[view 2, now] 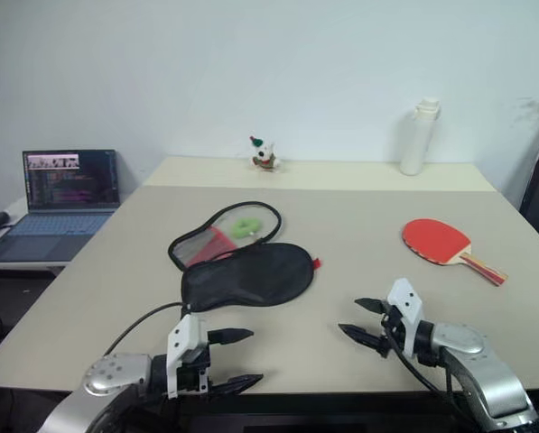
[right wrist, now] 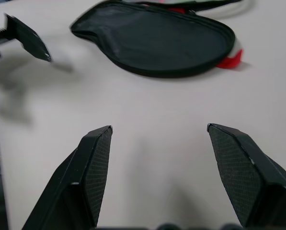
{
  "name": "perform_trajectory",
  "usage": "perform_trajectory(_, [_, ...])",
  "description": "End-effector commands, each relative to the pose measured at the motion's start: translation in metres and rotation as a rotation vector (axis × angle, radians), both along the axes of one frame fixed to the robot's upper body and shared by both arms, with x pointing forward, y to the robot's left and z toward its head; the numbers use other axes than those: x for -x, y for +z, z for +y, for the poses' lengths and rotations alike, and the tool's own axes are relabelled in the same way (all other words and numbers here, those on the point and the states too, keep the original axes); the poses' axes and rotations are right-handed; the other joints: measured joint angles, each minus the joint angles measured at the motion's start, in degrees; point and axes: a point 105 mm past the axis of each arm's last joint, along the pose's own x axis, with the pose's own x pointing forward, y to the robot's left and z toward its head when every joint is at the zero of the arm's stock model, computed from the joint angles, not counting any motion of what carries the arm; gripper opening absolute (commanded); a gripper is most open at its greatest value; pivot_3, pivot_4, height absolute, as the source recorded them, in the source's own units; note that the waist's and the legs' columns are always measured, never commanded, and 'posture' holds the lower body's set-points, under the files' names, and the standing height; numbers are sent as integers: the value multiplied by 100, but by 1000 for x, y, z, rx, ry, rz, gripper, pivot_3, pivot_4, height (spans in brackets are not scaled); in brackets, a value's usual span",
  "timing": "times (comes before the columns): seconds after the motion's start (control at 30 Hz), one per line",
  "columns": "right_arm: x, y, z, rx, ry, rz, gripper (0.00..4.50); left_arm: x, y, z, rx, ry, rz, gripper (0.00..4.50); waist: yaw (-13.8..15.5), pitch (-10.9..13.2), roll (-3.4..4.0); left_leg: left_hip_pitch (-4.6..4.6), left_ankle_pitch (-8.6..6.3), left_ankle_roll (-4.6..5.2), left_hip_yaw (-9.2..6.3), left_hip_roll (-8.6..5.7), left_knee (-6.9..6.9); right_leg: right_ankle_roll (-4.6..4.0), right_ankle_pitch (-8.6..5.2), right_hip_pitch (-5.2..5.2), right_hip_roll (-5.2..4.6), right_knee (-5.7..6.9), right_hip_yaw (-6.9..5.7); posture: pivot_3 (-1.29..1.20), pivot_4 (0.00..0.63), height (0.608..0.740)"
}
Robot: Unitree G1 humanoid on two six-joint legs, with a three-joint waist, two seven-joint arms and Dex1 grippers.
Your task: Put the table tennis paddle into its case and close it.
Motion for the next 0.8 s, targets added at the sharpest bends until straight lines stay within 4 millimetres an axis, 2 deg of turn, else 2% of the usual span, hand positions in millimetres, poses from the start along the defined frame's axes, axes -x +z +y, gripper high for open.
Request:
perform_trajectory(0.03, [2,12,-11,16,-19,-22,3463,-5,4,-5,12,-5,-37,4500,2,0,-1,0,0,0,1,-1,2,-2,-1,0,-1,-1,0,0,150,740])
perform_trajectory(0.1, [4,13,-16,24,-27,-14,3463,-10,3,-4,8,-15,-55,4500,7,-1,-1,1,0,0,5,-3,6,-8,-5,1,-2,-1,1,0,150,740])
perform_trajectory(0.23, [6,27,-17,32,-36,-39,3463,-35,26,-2,63,29,-127,4500,5,-1,-2,2,0,0,2,-2,8,-6,-3,4,0,2,-2,0,150,740])
perform_trajectory(0.43, [7,37,-22,26,-70,-54,3463,-61,41,12,46,21,-162,4500,-9,-1,-2,2,0,0,6,-2,4,12,7,3,5,-2,0,0,150,740])
perform_trajectory(0.6, [1,40,-16,13,-67,-79,3463,-75,50,29,-56,4,-178,4500,-10,0,-2,1,0,0,5,-1,5,12,7,2,6,0,-2,0,150,740])
perform_trajectory(0.7, [-2,41,-6,-8,-61,-96,3463,-82,55,46,-103,19,-190,4500,-13,0,-2,2,0,0,5,0,6,12,7,2,9,1,-1,0,150,740])
perform_trajectory(0.8, [-5,44,-6,-10,-66,-114,3463,-88,56,62,-164,28,-174,4500,-13,0,-2,0,0,0,5,1,2,11,7,-1,10,-1,-2,0,150,740])
